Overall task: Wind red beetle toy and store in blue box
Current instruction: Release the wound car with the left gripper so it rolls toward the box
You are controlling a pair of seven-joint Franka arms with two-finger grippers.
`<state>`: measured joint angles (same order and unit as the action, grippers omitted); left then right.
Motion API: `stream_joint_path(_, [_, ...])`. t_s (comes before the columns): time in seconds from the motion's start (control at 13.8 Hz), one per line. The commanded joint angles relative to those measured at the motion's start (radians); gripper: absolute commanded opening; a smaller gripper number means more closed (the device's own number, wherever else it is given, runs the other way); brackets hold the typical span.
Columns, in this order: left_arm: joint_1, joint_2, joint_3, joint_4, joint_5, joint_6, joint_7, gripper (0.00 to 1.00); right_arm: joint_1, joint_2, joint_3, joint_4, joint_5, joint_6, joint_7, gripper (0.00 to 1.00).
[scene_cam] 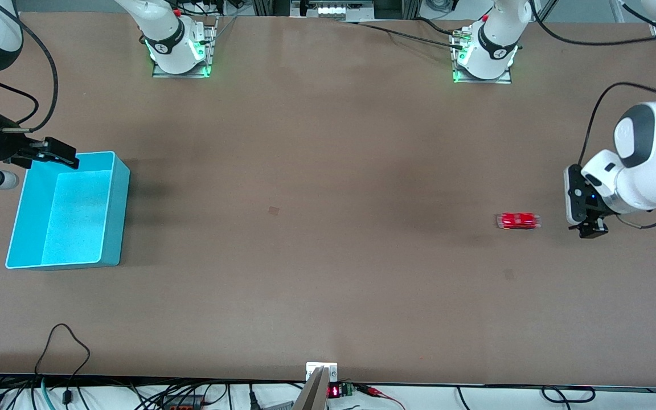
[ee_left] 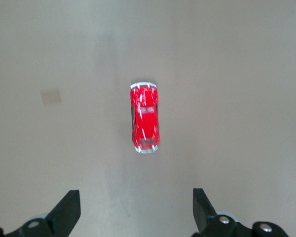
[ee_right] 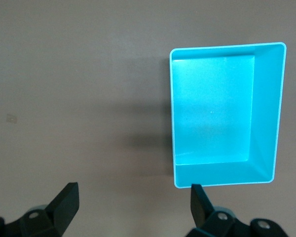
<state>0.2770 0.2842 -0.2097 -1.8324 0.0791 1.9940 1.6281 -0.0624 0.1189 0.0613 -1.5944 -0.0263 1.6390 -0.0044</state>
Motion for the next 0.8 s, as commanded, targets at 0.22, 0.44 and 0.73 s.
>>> stream_joint_path(0.22, [-0.091,-0.002,0.003,0.036,-0.065,-0.023,-0.253,1.00,-0.004,0.001,0.003,0.008,0.009,0.004,-0.011,1.00])
stream_joint_path(0.44, [-0.117,0.000,0.003,0.071,-0.067,-0.015,-0.587,1.00,-0.004,0.001,0.003,0.008,0.009,0.005,-0.009,1.00])
stream_joint_path(0.73, [-0.163,-0.004,0.004,0.102,-0.064,-0.006,-1.084,1.00,-0.002,0.013,0.003,0.010,0.009,0.004,-0.020,1.00])
